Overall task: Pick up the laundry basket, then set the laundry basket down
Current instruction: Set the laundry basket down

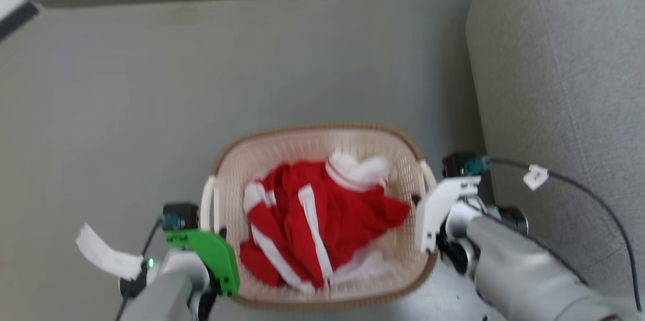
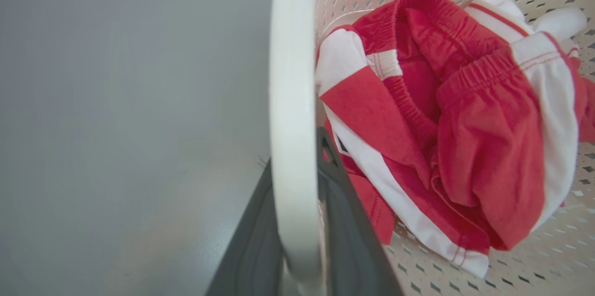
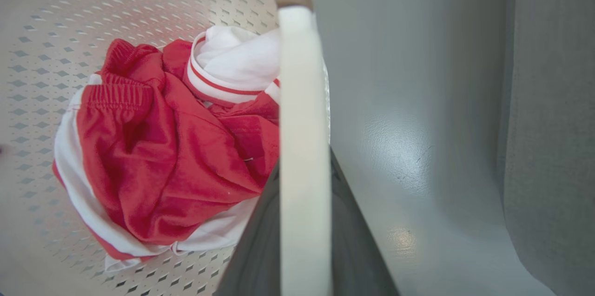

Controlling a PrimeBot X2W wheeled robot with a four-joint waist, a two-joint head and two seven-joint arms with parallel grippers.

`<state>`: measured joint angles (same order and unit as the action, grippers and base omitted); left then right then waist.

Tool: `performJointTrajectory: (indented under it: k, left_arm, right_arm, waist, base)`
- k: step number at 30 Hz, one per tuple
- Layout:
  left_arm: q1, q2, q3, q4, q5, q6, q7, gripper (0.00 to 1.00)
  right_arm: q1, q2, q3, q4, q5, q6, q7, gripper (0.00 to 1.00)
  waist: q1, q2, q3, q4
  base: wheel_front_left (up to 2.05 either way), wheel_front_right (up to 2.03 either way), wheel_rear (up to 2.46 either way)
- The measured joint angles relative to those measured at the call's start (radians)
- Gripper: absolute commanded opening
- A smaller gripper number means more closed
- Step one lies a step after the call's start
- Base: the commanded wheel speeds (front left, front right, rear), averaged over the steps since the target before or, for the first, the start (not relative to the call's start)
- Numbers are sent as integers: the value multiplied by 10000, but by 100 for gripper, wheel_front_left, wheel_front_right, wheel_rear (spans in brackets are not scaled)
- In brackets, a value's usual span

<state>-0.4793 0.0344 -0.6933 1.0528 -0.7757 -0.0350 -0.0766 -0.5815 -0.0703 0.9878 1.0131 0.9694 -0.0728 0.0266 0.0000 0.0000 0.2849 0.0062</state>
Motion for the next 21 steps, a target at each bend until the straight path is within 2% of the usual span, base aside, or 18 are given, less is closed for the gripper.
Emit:
performJointTrajectory:
  k: [21]
  left_arm:
    - [-2579,161,173,-326,351,184,-219,0]
  right_arm:
    - [-2762,-29,-410,322,-290,-96,-663,0]
  waist:
    - [0,0,2781,-111]
  base:
    - [0,0,0]
